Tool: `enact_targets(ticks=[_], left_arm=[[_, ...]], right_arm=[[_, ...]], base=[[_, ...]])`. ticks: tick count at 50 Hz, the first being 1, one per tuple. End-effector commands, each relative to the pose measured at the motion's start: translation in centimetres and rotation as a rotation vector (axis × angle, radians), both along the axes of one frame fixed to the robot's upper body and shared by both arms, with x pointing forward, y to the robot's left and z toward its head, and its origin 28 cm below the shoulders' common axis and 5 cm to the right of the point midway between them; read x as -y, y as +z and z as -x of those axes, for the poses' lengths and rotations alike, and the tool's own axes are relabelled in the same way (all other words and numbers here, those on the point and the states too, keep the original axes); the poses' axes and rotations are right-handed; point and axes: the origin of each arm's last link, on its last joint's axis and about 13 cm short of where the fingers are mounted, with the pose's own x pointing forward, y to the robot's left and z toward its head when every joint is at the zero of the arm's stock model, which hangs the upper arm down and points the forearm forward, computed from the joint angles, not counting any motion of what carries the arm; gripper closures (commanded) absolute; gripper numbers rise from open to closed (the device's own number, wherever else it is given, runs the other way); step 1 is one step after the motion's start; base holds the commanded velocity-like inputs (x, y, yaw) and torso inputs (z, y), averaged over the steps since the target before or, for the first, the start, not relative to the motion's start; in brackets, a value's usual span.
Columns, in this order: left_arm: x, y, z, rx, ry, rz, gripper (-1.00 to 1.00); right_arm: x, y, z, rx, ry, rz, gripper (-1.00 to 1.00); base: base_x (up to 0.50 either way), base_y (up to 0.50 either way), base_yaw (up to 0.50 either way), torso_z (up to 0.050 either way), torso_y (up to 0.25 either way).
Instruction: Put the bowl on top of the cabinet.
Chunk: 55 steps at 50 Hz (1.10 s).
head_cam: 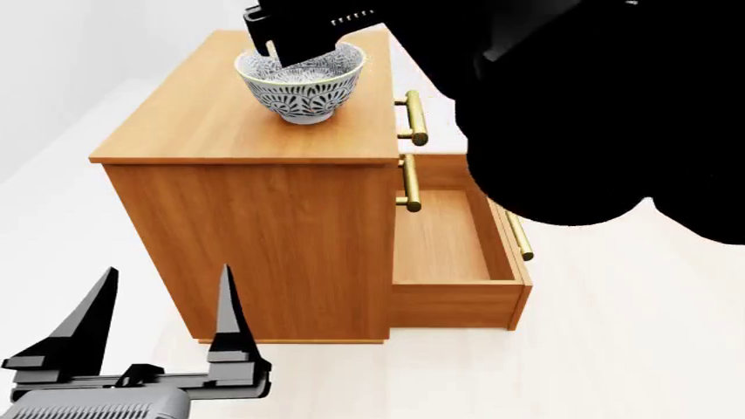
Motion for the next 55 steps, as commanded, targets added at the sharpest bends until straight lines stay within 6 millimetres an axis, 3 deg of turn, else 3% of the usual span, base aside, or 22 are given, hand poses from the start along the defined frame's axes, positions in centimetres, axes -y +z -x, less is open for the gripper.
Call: enact_targets(ticks=[1,10,28,55], left_arm=[[0.0,0.0,0.0,0.000,0.001,0.000,-1.00],[0.0,0.1,-0.1,0.000,0.001,0.000,-1.00],[0.0,0.1,0.0,0.004,0.005,0.001,-1.00],[-0.1,0.2,0.0,0.003,0.009,0.000,-1.00]], right_arm=[[1.7,-0.5,1.2,0.034,-0.016,-0.045,-1.00],[3.8,-0.6,2.0,0.065,-0.056,-0.071,-1.00],[7.3,-3.1,3.4,0.079,-0.134,-0.108,-1.00],[8.6,-6.5,6.2,0.106,-0.142,-0.135,-1.00]], base=[[0.00,0.00,0.00,0.000,0.000],[0.00,0.00,0.00,0.000,0.000],[0.00,0.00,0.00,0.000,0.000],[0.00,0.00,0.00,0.000,0.000]])
